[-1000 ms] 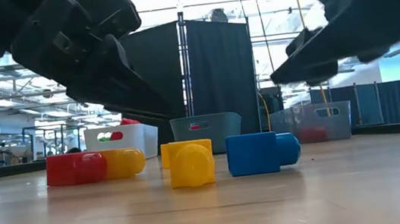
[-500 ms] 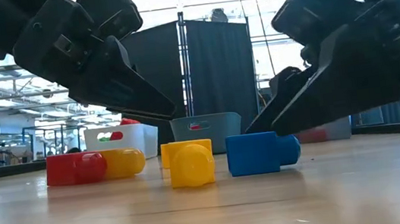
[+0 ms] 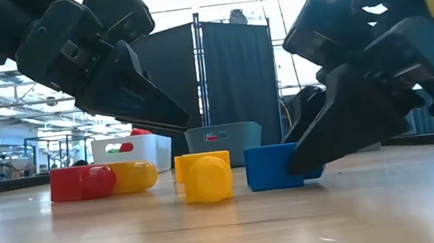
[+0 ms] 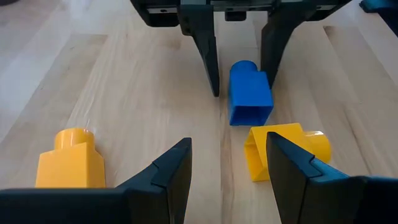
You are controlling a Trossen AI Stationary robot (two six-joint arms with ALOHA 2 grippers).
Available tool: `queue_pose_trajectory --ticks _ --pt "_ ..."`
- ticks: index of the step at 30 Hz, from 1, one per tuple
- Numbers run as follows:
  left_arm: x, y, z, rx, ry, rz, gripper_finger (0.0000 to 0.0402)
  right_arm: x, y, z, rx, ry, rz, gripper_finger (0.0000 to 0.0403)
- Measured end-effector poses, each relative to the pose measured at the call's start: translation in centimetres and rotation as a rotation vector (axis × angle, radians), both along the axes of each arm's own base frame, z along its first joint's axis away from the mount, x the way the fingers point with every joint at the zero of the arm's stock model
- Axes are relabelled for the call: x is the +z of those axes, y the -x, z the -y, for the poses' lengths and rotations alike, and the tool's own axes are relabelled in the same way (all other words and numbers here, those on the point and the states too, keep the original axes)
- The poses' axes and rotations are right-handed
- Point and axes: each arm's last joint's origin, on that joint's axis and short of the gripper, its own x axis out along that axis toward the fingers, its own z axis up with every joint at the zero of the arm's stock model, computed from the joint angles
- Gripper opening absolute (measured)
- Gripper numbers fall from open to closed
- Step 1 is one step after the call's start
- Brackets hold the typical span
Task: Sort blocks by size
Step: Put the 1 stud blue game piece into the black bin
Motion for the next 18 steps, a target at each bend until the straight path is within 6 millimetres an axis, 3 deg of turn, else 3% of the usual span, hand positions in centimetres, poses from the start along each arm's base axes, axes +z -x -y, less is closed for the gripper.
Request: queue_pose_trajectory --ticks 8,18 --pt "0.0 0.0 0.0 0.004 -0.003 0.001 0.016 0.1 -0.1 0.2 -0.004 -0.002 0.001 0.0116" --pt "0.0 0.0 0.0 0.006 -0.007 -0.003 0.016 4.4 0.7 1.8 -0.001 0.072 0.005 0.0127"
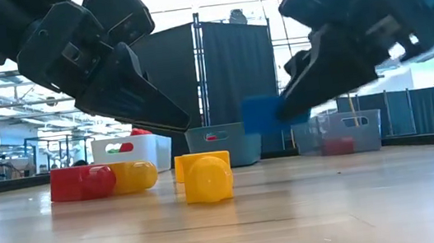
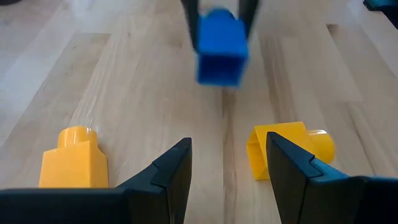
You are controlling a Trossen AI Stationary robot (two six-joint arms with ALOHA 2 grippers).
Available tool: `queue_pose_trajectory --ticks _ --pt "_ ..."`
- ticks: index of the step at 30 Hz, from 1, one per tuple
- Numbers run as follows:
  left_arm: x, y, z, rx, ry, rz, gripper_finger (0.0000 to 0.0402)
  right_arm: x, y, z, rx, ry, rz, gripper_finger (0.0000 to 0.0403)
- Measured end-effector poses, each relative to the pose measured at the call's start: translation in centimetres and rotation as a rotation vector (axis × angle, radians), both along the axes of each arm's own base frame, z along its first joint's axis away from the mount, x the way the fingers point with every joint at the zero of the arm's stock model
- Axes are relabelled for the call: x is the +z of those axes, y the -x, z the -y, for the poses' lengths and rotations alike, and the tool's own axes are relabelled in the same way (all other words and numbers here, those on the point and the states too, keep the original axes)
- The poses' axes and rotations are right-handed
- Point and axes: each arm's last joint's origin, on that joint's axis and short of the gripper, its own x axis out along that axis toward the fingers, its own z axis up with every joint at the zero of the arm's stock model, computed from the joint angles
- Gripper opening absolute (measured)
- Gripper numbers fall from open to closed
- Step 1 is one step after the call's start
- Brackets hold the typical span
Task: Sort blocks by size
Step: Put the 1 stud blue game piece into the black bin
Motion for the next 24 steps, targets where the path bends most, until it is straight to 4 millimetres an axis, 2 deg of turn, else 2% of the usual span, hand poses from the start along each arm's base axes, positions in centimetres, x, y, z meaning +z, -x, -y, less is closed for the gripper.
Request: queue_pose_trajectory --ticks 5,14,18,24 --pt "0.0 0.0 0.0 0.0 -0.003 -0.007 0.016 2.7 1.4 1.4 -0.054 0.047 -0.034 0.0121" --pt "-0.2 0.1 -0.2 0.037 -0.043 -0.012 0.016 6.2 4.5 4.2 -0.203 0.194 -0.093 0.0122" --pt "-0.1 0.1 -0.3 0.059 -0.058 -0.005 0.016 7.6 5.6 6.2 -0.285 0.264 -0.101 0.0122" --pt "-0.1 0.1 -0.3 0.058 -0.056 -0.006 0.016 8.8 7.2 10.3 -0.523 0.339 -0.148 0.0121"
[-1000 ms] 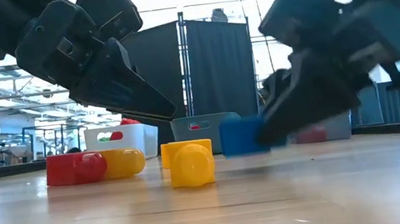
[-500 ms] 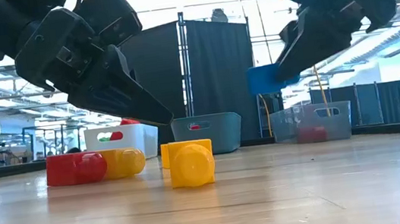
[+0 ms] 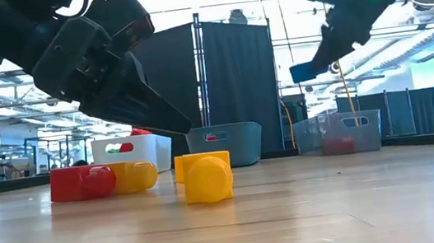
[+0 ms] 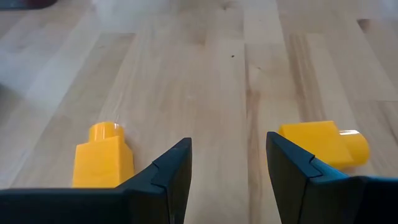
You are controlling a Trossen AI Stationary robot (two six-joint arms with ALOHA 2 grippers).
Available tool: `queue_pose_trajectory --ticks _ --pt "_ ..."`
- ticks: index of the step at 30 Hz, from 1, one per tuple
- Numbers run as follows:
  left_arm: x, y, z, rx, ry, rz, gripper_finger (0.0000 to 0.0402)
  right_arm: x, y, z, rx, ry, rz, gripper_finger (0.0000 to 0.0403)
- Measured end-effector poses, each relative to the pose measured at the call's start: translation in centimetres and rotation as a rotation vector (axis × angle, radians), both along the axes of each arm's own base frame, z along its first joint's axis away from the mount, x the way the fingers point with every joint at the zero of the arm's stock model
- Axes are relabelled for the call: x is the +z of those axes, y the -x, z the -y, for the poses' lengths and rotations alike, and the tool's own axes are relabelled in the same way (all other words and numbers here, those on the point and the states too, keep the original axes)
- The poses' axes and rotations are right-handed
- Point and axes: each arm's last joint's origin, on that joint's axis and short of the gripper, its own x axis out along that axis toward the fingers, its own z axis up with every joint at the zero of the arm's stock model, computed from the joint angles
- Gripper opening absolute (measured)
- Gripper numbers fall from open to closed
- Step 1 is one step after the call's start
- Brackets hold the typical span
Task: Sort blocks by size
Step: Put the 1 stud blue game piece into the black bin
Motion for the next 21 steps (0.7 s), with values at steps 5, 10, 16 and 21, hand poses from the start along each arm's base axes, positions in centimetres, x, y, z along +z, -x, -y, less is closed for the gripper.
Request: queue_pose_trajectory --ticks 5,10,16,21 --pt "-0.2 0.1 0.0 0.0 -0.007 -0.02 0.016 0.1 1.2 3.5 -0.176 -0.008 -0.057 0.0122" --pt "-0.5 0.3 -0.2 0.008 -0.024 -0.058 0.016 0.0 1.8 7.0 -0.328 -0.008 -0.07 0.0122" --pt "-0.5 0.4 -0.2 0.013 -0.032 -0.067 0.016 -0.1 2.9 10.3 -0.411 -0.053 -0.083 0.0123" --pt "-0.7 0.6 -0.4 0.059 -0.07 -0.076 0.016 -1.0 3.9 12.2 -0.483 -0.057 -0.079 0.0126"
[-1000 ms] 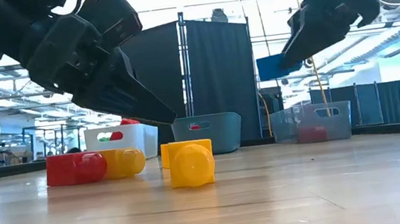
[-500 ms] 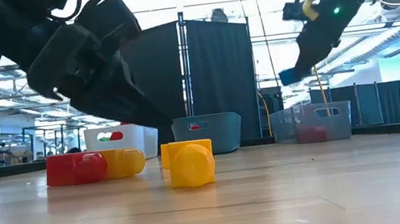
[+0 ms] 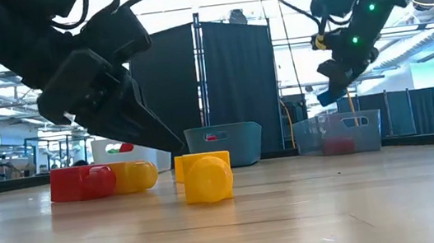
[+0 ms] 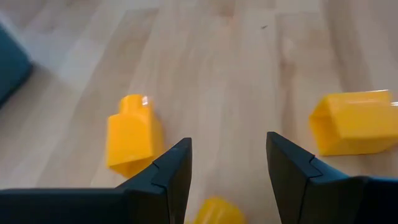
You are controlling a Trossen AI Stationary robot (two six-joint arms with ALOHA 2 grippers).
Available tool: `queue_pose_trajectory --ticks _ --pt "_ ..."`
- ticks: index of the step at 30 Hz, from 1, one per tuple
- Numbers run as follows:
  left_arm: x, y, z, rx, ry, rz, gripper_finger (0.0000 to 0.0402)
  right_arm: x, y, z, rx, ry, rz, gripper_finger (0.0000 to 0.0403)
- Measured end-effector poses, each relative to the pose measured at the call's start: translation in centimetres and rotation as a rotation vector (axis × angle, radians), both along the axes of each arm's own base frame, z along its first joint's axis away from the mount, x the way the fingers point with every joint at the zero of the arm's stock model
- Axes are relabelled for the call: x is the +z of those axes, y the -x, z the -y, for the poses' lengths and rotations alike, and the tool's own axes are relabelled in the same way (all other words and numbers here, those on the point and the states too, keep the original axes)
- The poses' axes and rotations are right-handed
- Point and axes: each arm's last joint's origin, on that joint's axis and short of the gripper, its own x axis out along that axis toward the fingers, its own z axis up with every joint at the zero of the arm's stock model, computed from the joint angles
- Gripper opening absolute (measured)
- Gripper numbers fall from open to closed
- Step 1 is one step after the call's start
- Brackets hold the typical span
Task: Sort blocks by size
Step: Put the 1 stud blue game piece into the black bin, then put the 1 stud yellow game piece into the black bin
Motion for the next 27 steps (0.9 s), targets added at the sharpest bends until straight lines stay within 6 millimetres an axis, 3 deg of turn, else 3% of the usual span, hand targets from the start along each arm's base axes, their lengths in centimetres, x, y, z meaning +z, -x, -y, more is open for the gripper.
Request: queue_pose_trajectory --ticks 7,16,24,27 --pt "-0.2 0.2 -0.3 0.056 -0.037 -0.01 0.016 -1.3 1.2 1.5 -0.075 0.01 -0.005 0.0166" --pt "-0.4 0.4 -0.4 0.019 -0.117 -0.054 0.016 -1.7 1.4 1.6 -0.079 0.0 0.008 0.0187" --pt "-0.4 0.4 -0.5 0.068 -0.114 -0.036 0.016 -0.5 -1.4 0.2 0.335 -0.198 0.342 0.0187" --pt "-0.3 0.3 -0.8 0.112 -0.113 -0.024 0.016 -0.2 -2.2 -0.8 0.443 -0.212 0.387 0.0187"
